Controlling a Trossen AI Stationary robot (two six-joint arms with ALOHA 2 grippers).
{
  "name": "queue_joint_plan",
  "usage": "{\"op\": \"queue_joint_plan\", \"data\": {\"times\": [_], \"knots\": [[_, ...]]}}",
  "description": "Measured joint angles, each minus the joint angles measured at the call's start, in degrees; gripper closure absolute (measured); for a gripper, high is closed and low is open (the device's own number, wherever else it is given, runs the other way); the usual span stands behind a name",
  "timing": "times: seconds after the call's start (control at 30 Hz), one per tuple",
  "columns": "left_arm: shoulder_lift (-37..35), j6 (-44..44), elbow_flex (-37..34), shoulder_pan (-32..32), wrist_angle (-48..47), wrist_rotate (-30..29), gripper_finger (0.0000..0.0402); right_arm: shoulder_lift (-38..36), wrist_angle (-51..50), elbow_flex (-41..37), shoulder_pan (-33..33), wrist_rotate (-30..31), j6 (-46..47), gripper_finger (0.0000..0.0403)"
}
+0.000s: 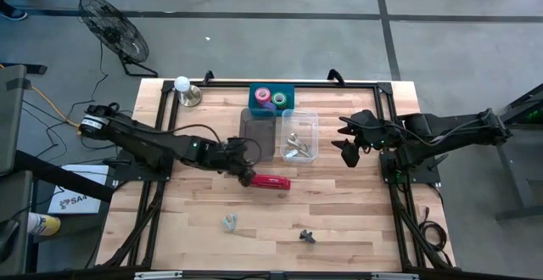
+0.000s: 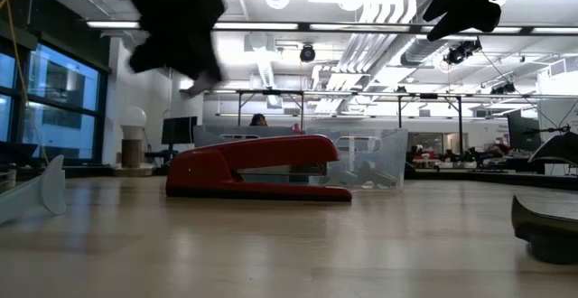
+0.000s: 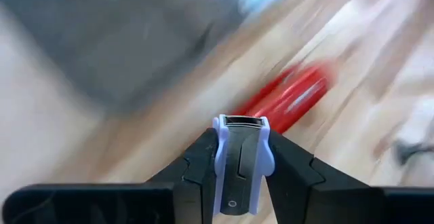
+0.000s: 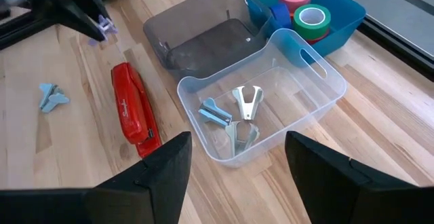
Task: Pick and place Stapler, Stapler remover, tape
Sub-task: Put the purple staple remover into the transparent bin
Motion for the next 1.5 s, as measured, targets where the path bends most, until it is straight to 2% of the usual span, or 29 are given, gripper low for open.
{"op": "queue_joint_plan", "data": {"times": [0.13,0.4,0.53,0.77,1.1,1.3,1.4,1.5], "knots": [[0.52,9.86,2.28,0.97,5.5,-4.37,0.0308,0.01,0.02,0.01,0.01,0.01,0.0,0.0173],[0.52,21.83,3.33,7.05,15.89,-4.23,0.0308,0.02,0.02,0.0,0.01,0.01,-0.4,0.0173],[2.28,24.58,3.26,11.58,18.87,-0.73,0.0308,0.02,0.02,0.02,0.02,0.0,-0.55,0.0173],[8.39,29.71,3.29,17.71,29.92,8.22,0.0308,0.02,0.03,0.0,0.0,0.0,-0.55,0.0173],[18.3,36.07,3.59,20.32,43.28,13.12,0.0308,0.02,0.02,0.0,0.02,0.63,-0.55,0.0173],[25.4,40.6,10.4,20.26,43.24,13.9,0.0308,0.02,0.02,0.01,0.01,1.43,-0.52,0.0173],[29.22,45.31,15.54,20.26,40.3,15.62,0.0308,0.02,-0.02,0.0,0.02,1.55,-0.12,0.0173],[31.94,46.58,19.6,20.24,32.31,14.55,0.0308,0.02,-0.13,0.0,0.02,1.55,-0.06,0.0173]]}}
